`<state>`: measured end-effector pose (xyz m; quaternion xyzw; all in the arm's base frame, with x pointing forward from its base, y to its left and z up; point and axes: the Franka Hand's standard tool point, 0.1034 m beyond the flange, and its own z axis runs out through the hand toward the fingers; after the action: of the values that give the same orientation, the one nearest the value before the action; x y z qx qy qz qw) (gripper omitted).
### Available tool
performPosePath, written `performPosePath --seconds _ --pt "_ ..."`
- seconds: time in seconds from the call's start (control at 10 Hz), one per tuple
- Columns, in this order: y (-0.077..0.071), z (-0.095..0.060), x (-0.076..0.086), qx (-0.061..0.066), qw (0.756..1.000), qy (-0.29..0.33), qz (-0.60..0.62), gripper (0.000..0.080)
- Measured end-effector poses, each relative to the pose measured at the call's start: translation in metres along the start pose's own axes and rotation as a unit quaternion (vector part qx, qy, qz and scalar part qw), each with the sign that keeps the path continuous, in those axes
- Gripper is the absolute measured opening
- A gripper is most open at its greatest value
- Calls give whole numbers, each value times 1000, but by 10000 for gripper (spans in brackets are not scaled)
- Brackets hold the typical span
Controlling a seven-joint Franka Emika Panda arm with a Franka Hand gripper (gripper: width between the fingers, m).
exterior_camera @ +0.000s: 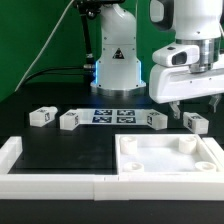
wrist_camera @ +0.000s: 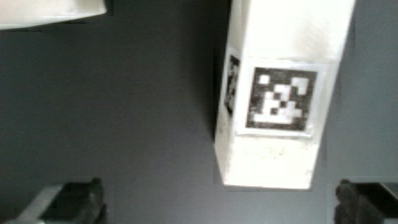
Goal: Assemble one leg
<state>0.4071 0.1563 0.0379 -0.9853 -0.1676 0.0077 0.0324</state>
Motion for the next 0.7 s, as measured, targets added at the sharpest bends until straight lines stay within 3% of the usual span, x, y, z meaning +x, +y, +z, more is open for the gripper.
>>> performPosePath --seconds 0.2,0.4,0.5,0.7 --pt "0 1 -4 0 1000 -26 0 649" --pt "-1 -1 -11 0 990 -141 5 649" --pt "-6 3 -13 -7 983 -185 20 649" --pt "-8 6 -19 -5 961 -276 19 649"
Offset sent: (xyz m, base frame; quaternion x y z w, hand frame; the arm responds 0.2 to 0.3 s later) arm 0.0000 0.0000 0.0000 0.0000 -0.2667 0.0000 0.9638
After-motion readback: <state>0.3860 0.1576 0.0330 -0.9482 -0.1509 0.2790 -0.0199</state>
